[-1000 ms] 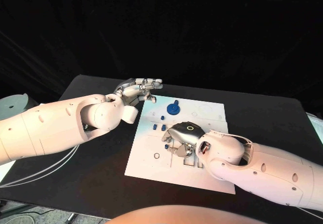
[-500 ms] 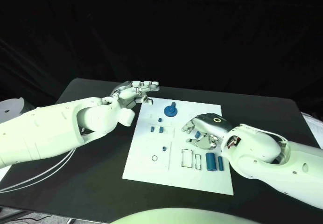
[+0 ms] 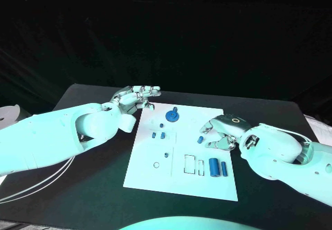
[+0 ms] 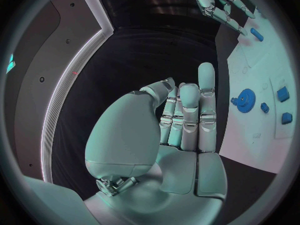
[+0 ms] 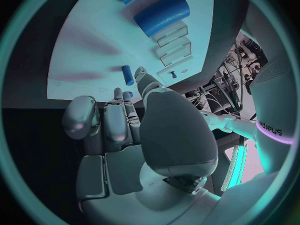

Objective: Assemble the parts on the task board

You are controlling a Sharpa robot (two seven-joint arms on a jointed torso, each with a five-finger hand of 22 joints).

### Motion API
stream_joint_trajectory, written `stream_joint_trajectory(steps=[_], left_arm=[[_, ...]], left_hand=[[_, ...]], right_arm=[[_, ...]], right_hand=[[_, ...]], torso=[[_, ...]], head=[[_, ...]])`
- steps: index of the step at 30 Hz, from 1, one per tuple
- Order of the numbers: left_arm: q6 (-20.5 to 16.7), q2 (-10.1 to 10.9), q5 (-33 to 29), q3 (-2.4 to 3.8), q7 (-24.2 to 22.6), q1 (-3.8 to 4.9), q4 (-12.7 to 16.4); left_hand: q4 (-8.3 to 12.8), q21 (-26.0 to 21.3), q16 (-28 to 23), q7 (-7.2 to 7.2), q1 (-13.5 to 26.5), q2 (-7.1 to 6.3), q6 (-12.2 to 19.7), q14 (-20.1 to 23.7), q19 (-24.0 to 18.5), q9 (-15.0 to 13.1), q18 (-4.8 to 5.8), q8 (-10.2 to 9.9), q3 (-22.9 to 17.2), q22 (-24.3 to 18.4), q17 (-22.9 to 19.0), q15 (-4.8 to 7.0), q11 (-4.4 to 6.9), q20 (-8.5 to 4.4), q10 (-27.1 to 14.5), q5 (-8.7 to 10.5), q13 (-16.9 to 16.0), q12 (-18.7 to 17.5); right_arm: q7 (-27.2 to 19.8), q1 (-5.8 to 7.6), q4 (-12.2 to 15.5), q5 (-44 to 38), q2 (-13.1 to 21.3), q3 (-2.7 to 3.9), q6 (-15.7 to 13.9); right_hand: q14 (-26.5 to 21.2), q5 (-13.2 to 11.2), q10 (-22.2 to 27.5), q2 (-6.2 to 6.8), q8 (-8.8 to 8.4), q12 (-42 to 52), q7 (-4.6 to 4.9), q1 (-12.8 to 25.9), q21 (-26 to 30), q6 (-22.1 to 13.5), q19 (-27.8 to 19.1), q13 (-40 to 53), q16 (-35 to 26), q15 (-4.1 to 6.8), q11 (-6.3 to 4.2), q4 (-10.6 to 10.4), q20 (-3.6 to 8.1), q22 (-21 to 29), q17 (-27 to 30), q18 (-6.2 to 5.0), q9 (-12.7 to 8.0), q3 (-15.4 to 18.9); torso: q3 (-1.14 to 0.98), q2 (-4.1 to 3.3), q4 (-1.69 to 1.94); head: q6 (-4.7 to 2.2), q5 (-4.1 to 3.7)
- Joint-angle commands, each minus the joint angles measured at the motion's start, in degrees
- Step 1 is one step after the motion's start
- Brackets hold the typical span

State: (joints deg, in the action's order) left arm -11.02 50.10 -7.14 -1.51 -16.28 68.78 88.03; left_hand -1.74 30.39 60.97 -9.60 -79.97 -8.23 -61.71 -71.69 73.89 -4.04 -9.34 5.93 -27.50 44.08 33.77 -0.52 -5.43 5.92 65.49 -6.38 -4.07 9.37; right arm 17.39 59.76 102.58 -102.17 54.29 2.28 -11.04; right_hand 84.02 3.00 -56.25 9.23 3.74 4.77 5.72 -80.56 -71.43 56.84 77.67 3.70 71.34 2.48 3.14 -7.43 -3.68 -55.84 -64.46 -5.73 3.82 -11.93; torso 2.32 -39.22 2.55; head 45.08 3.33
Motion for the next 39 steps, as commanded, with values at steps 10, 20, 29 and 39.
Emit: stream_joint_trajectory(steps=[10, 20, 29, 39], left_arm=[[0.82, -0.07, -0.14, 0.00, -0.30, 0.01, 0.04], [1.09, -0.04, -0.14, 0.00, -0.09, 0.01, 0.10], [1.15, -0.03, -0.14, 0.00, -0.01, 0.01, 0.07], [1.25, -0.12, -0.14, 0.00, 0.04, 0.01, 0.03]], left_hand=[[0.16, -0.31, -0.27, -0.21, 0.46, 0.12, 0.16, 0.41, -0.44, 0.05, -1.06, 0.27, 0.13, -0.07, -0.08, 0.02, -0.19, 0.03, -0.02, -0.29, 0.00, 0.22], [0.26, -0.35, -0.29, -0.20, 0.42, 0.17, 0.19, 0.46, -0.45, 0.04, -1.06, 0.33, 0.13, -0.11, -0.22, 0.02, -0.18, 0.03, -0.07, -0.32, 0.00, 0.32], [0.26, -0.35, -0.29, -0.20, 0.42, 0.17, 0.19, 0.46, -0.45, 0.04, -1.06, 0.33, 0.13, -0.11, -0.22, 0.02, -0.18, 0.03, -0.07, -0.32, 0.00, 0.32], [0.26, -0.35, -0.29, -0.20, 0.42, 0.17, 0.19, 0.46, -0.45, 0.04, -1.06, 0.33, 0.13, -0.11, -0.22, 0.02, -0.18, 0.03, -0.07, -0.32, 0.00, 0.32]], right_arm=[[0.06, -0.23, -1.99, -0.90, -1.82, -0.06, 2.45], [-1.22, -0.94, -3.59, -0.44, -4.00, -0.12, 2.55], [-1.73, -1.08, -4.47, -0.40, -4.74, -0.12, 2.41], [-1.62, -1.21, -5.02, -0.84, -5.32, -0.12, 0.23]], right_hand=[[2.29, -0.03, -4.38, -2.51, 0.42, 2.05, 0.58, -2.36, 0.00, 3.02, 0.81, 0.09, 0.18, -0.89, 0.74, -0.97, -0.73, -0.33, -0.13, -0.46, 0.25, -2.14], [2.30, -0.05, -7.67, -3.23, 0.54, 2.72, 0.96, -2.88, -0.25, 5.28, 1.08, -0.06, 0.75, -1.77, 1.06, -1.34, -1.53, -0.66, -0.49, -0.41, 0.30, -4.24], [2.27, -0.05, -9.27, -3.30, 0.63, 2.73, 1.18, -3.16, -0.36, 6.53, 1.16, -0.08, 1.03, -1.67, 0.88, -1.36, -1.54, -0.79, -0.66, -0.43, 0.36, -5.55], [2.40, -0.20, -13.07, -4.64, 1.72, 3.15, 0.77, -4.41, -1.02, 9.86, 1.63, 0.18, 1.97, -0.94, -0.01, -0.72, -0.97, -1.76, -1.54, -0.31, 0.86, -8.65]], torso=[[0.11, -0.04, 0.15], [0.06, -0.06, 0.17], [0.05, -0.05, 0.06], [0.06, -0.01, 0.10]], head=[[0.11, -0.13], [0.36, -0.01], [0.41, 0.19], [0.49, 0.20]])
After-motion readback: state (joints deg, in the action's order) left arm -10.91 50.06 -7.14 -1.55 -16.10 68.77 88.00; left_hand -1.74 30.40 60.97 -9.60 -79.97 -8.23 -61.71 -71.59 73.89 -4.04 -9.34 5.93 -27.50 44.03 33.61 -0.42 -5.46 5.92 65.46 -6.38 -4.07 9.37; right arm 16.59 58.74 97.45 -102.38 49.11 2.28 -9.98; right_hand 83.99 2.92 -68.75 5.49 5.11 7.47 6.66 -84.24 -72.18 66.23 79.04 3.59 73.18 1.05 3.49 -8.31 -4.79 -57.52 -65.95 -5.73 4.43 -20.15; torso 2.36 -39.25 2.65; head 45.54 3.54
